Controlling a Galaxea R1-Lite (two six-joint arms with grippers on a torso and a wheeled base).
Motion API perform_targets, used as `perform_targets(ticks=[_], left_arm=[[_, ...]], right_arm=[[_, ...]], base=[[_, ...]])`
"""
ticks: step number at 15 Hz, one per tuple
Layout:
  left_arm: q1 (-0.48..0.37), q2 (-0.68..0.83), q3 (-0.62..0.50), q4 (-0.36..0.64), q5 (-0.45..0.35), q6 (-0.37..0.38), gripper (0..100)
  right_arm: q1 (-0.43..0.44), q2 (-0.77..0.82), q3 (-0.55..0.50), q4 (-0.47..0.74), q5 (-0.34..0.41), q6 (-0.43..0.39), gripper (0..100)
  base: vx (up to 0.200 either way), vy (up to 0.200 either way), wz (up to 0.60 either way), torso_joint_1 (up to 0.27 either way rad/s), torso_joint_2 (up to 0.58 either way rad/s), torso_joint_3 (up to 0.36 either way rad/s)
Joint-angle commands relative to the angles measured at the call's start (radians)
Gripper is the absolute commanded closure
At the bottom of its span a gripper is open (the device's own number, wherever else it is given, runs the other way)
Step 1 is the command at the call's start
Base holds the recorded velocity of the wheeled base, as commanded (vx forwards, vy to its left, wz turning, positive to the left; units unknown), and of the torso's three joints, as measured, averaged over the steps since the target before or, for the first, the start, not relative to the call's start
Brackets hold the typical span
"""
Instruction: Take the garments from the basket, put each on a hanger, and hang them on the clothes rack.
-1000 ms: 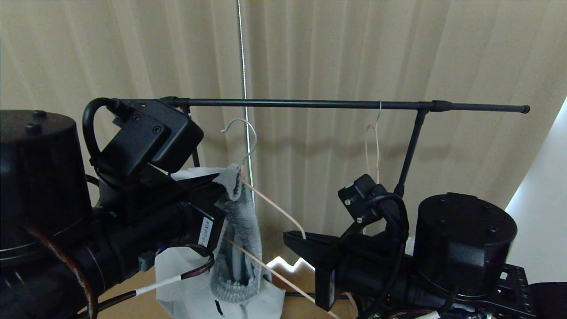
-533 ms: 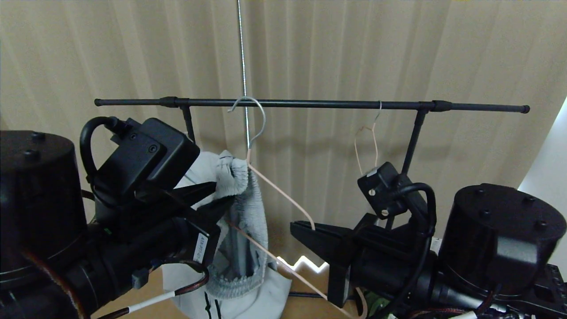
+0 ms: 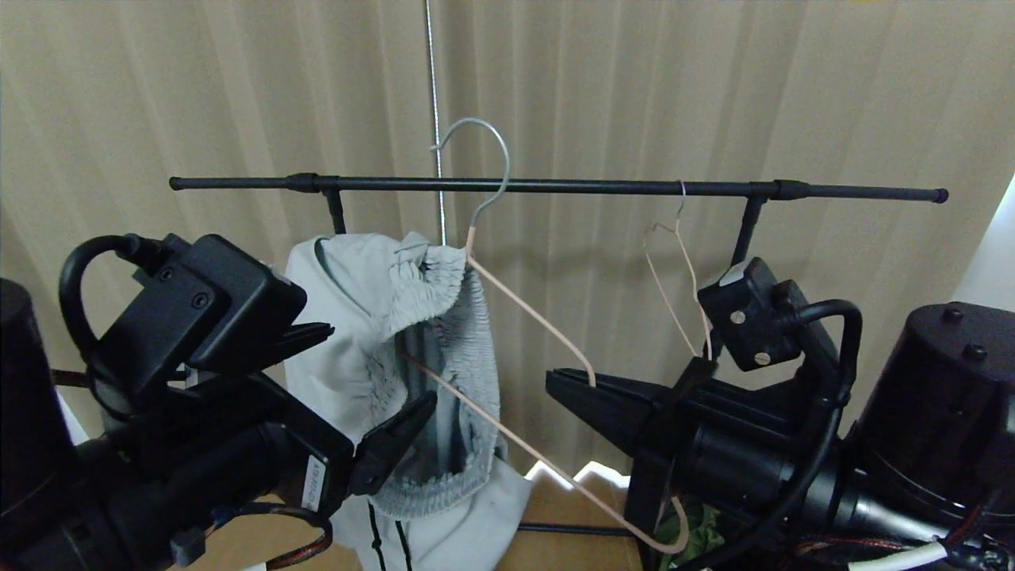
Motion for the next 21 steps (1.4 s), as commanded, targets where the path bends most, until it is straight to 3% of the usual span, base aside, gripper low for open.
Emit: perform_targets(ticks=[1, 3, 5, 8, 9, 11, 14, 16, 21], left_arm=[[-0.010, -0.079, 0.031, -0.001, -0.055, 0.011, 0], [0.041, -0.138, 0.048, -0.006, -0.129, 0.076, 0], [0.140, -0.168, 0.042, -0.019, -0.219, 0.122, 0], [0.320, -0.178, 0.040, -0.039, -0.406, 0.229, 0], [0.418, -0.172, 0.037, -0.042, -0.543, 0.326, 0], [0.469, -0.131, -0.006, -0.042, -0.649, 0.433, 0], [0.432, -0.034, -0.067, -0.096, -0.699, 0.478, 0], [0.426, 0.029, -0.075, -0.150, -0.705, 0.550, 0], [0.403, 0.104, -0.112, -0.156, -0.702, 0.596, 0]], right_arm=[[-0.066, -0.029, -0.001, 0.003, 0.005, -0.019, 100], [-0.120, -0.077, -0.006, 0.070, 0.033, -0.039, 100], [-0.151, -0.137, -0.012, 0.178, 0.073, -0.039, 100], [-0.172, -0.196, -0.009, 0.244, 0.127, -0.047, 100], [-0.182, -0.221, -0.014, 0.271, 0.165, -0.085, 100], [-0.182, -0.238, -0.015, 0.301, 0.194, -0.111, 100], [-0.182, -0.235, -0.015, 0.305, 0.254, -0.111, 100], [-0.182, -0.229, -0.015, 0.307, 0.309, -0.111, 100], [-0.151, -0.210, -0.015, 0.299, 0.317, -0.114, 100]], base=[[0.000, 0.000, 0.00, 0.000, 0.00, 0.000], [0.000, 0.000, 0.00, 0.000, 0.00, 0.000], [0.000, 0.000, 0.00, 0.000, 0.00, 0.000], [0.000, 0.000, 0.00, 0.000, 0.00, 0.000], [0.000, 0.000, 0.00, 0.000, 0.00, 0.000], [0.000, 0.000, 0.00, 0.000, 0.00, 0.000], [0.000, 0.000, 0.00, 0.000, 0.00, 0.000], [0.000, 0.000, 0.00, 0.000, 0.00, 0.000], [0.000, 0.000, 0.00, 0.000, 0.00, 0.000]])
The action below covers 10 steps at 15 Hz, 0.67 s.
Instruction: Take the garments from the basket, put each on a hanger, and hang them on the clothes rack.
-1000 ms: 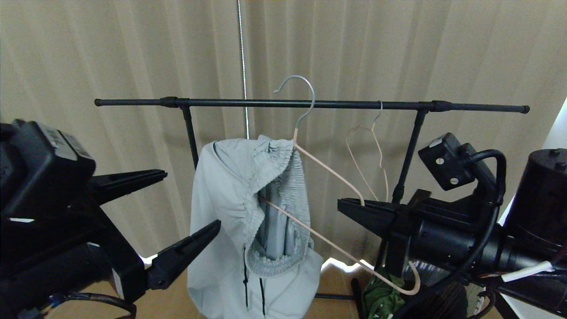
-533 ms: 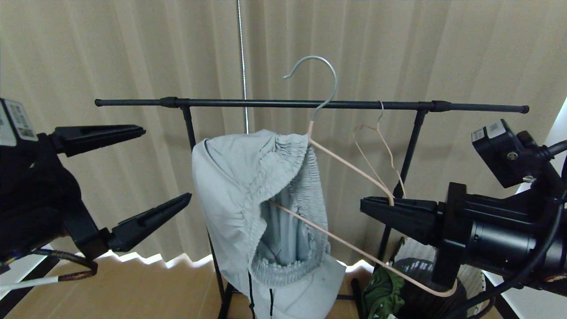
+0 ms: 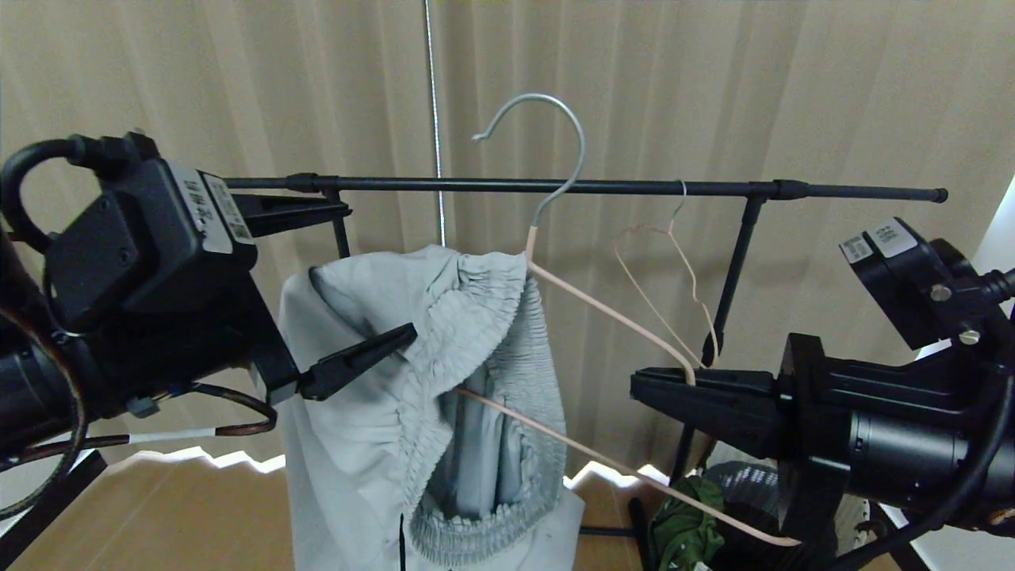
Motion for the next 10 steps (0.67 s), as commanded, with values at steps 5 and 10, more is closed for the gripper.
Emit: perform_targets(ticks=[5, 10], left_arm=[[0.001, 0.101, -0.055, -0.004, 0.001, 0.052, 0], [0.003, 0.099, -0.050, -0.002, 0.001, 0.067, 100]], right_arm=[[0.065, 0.008, 0.003, -0.002, 0.003, -0.002, 100], [0.078, 0.003, 0.009, -0.004, 0.015, -0.012, 100]], base=[[0.000, 0.000, 0.00, 0.000, 0.00, 0.000], [0.000, 0.000, 0.00, 0.000, 0.00, 0.000]])
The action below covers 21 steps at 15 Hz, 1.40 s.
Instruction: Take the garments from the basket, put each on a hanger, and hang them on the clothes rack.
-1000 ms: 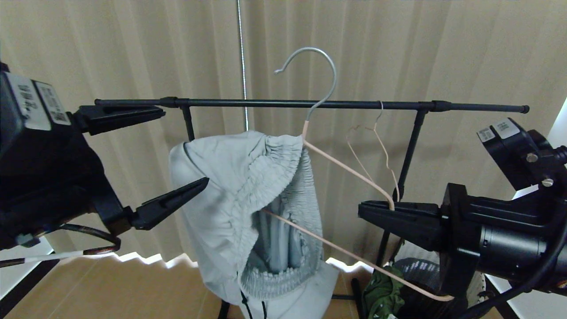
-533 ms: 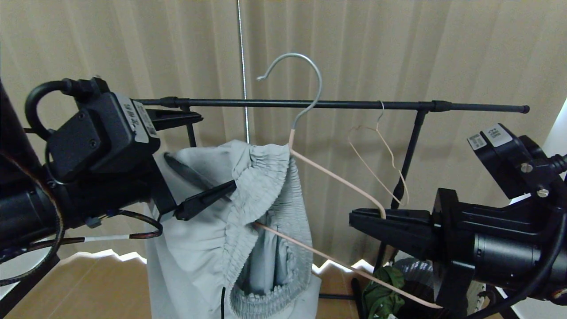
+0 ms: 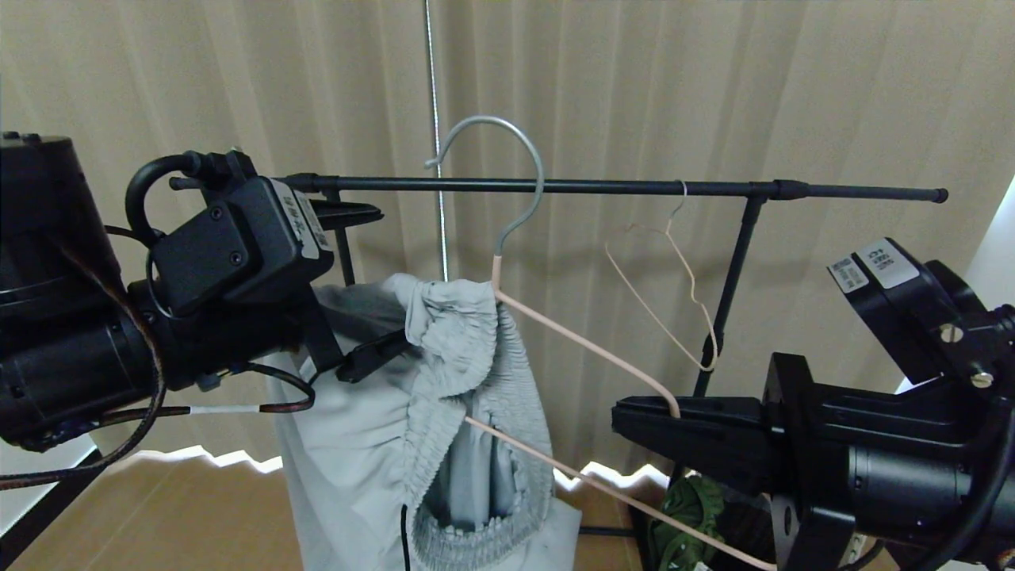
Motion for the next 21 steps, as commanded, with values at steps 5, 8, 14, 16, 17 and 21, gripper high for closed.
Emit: perform_targets(ticks=[5, 8, 14, 16, 17, 21], left_arm=[[0.001, -0.001, 0.007, 0.001, 0.000, 0.002, 100], [0.001, -0.001, 0.010, 0.001, 0.000, 0.004, 100], [0.001, -0.032, 0.059, -0.001, 0.038, -0.004, 100], [0.002, -0.032, 0.059, 0.001, 0.048, -0.005, 100], [0.002, -0.032, 0.060, 0.001, 0.068, -0.005, 100], [0.030, -0.033, 0.065, 0.003, 0.150, -0.025, 100]], right_arm=[[0.002, -0.003, 0.004, -0.002, 0.003, -0.004, 100], [0.002, -0.003, 0.006, -0.003, 0.001, -0.004, 100], [0.000, 0.005, 0.003, 0.008, -0.003, -0.030, 0], [-0.001, 0.005, 0.004, 0.003, -0.006, -0.030, 0], [-0.006, 0.003, 0.006, 0.001, -0.008, -0.032, 0], [-0.078, -0.004, 0.012, 0.001, -0.025, -0.078, 0]], base=[[0.000, 0.000, 0.00, 0.000, 0.00, 0.000], [0.000, 0.000, 0.00, 0.000, 0.00, 0.000], [0.000, 0.000, 0.00, 0.000, 0.00, 0.000], [0.000, 0.000, 0.00, 0.000, 0.00, 0.000], [0.000, 0.000, 0.00, 0.000, 0.00, 0.000], [0.000, 0.000, 0.00, 0.000, 0.00, 0.000]])
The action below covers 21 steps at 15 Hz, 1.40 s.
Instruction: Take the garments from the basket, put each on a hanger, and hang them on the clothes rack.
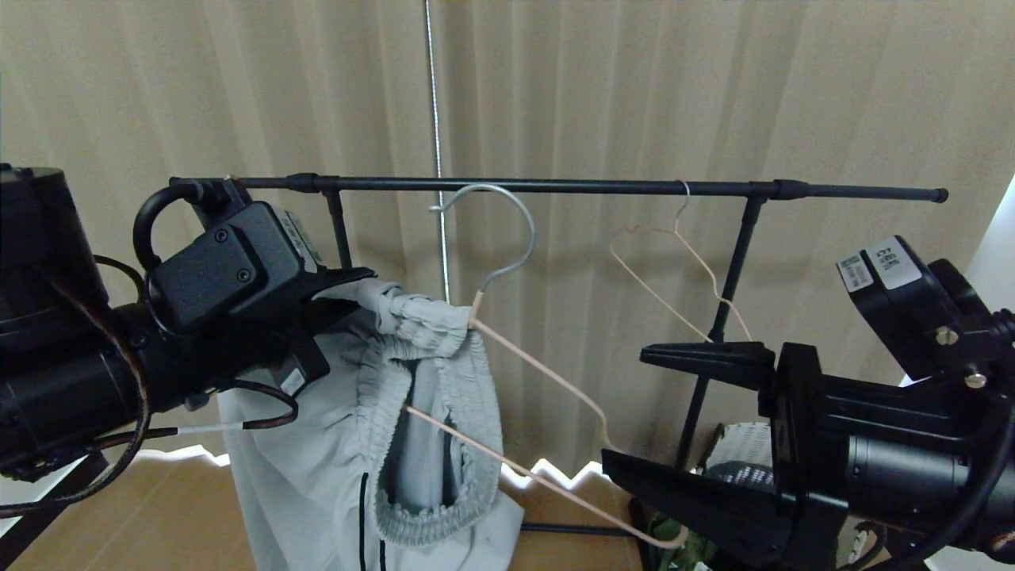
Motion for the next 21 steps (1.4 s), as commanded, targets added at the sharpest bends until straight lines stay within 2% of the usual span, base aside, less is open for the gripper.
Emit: perform_targets(ticks=[1, 4, 6, 9, 14, 17, 19, 21], left_arm=[[0.023, -0.007, 0.006, 0.000, 0.049, -0.019, 100], [0.057, -0.014, 0.028, 0.005, 0.161, -0.091, 100], [0.100, -0.019, 0.049, 0.006, 0.223, -0.097, 100], [0.150, -0.020, 0.056, 0.005, 0.246, -0.123, 100], [0.143, 0.009, 0.020, 0.005, 0.256, -0.367, 100], [0.069, 0.018, -0.029, 0.003, 0.256, -0.516, 100], [0.048, 0.050, -0.069, 0.003, 0.264, -0.567, 100], [0.024, 0.093, -0.130, -0.002, 0.295, -0.651, 100]], right_arm=[[-0.055, 0.002, 0.008, 0.000, -0.017, -0.044, 0], [-0.100, 0.004, 0.014, -0.003, -0.033, -0.084, 0], [-0.110, 0.004, 0.014, -0.003, -0.056, -0.088, 0], [-0.110, 0.009, 0.028, 0.002, -0.083, -0.099, 0], [-0.095, 0.093, 0.020, -0.007, -0.083, -0.097, 0], [-0.058, 0.120, -0.003, -0.012, -0.082, -0.096, 0], [-0.037, 0.148, -0.015, -0.066, -0.082, -0.094, 0], [-0.011, 0.194, -0.020, -0.136, -0.082, -0.093, 0]], base=[[0.000, 0.000, 0.00, 0.000, 0.00, 0.000], [0.000, 0.000, 0.00, 0.000, 0.00, 0.000], [0.000, 0.000, 0.00, 0.000, 0.00, 0.000], [0.000, 0.000, 0.00, 0.000, 0.00, 0.000], [0.000, 0.000, 0.00, 0.000, 0.00, 0.000], [0.000, 0.000, 0.00, 0.000, 0.00, 0.000], [0.000, 0.000, 0.00, 0.000, 0.00, 0.000], [0.000, 0.000, 0.00, 0.000, 0.00, 0.000]])
